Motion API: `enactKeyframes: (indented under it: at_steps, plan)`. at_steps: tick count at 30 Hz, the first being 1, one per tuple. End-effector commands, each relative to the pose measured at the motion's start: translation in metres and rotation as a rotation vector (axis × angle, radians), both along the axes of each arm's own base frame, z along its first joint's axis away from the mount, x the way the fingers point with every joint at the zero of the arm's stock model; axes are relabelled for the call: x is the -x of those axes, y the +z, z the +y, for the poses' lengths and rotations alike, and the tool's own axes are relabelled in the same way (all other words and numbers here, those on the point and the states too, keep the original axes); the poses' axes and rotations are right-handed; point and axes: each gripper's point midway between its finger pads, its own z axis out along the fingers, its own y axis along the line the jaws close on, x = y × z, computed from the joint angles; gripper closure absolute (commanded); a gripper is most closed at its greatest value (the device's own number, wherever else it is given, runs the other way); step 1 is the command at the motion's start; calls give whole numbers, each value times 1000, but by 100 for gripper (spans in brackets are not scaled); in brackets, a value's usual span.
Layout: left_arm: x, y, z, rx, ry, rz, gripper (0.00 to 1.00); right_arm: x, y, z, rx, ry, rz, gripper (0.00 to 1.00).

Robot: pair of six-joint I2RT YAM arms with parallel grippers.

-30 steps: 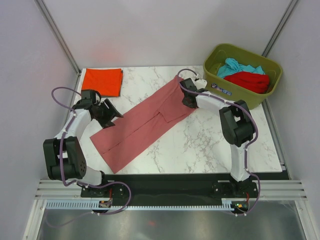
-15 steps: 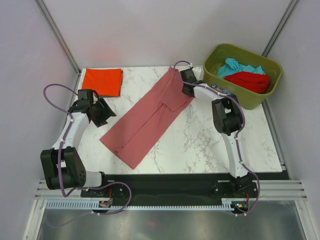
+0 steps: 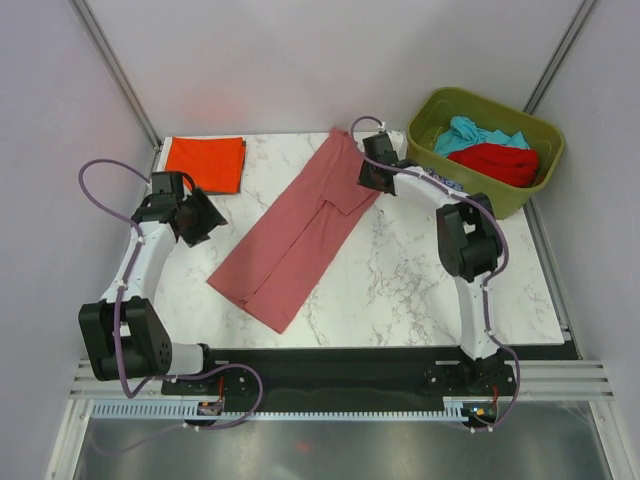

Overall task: Fold and stack the t-shirts
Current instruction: Fold the tshirt

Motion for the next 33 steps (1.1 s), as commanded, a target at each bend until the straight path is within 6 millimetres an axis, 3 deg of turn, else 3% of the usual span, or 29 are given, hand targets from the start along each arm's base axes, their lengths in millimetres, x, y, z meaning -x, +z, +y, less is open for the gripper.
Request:
enactKeyframes:
  at_steps: [1,2,3,4,5,6,7,8,12,15,21,26,33]
  plan:
    - [-19,35,12,-72,14,-118,33,65,93,81,-219,32,-89,50]
    - [-23,41,12,-72,11,-133,33,86,78,78,-176,-21,-65,49]
    - [-25,42,12,-69,8,-139,33,115,92,102,-248,-26,-61,48]
    - [-27,44,12,-68,5,-143,33,133,87,108,-272,-50,-35,48]
    - [-28,45,11,-67,0,-145,33,160,60,107,-276,-88,37,47]
    - [-27,46,10,-62,2,-146,33,179,50,112,-305,-103,77,48]
    - [-27,45,10,-61,1,-146,33,206,50,131,-385,-122,113,48]
    - [-26,43,10,-61,1,-143,33,230,28,130,-369,-125,165,48]
    - [-24,33,14,-69,24,-125,33,306,11,169,-391,-52,238,48]
    - [-26,28,15,-60,21,-109,33,348,-2,195,-388,10,274,48]
    - [-26,17,15,-18,18,-79,32,382,-14,223,-396,38,311,48]
    - [-24,17,13,-14,12,-82,33,398,-17,237,-413,34,316,48]
    - [-24,13,12,-6,8,-70,33,415,-37,253,-392,51,352,48]
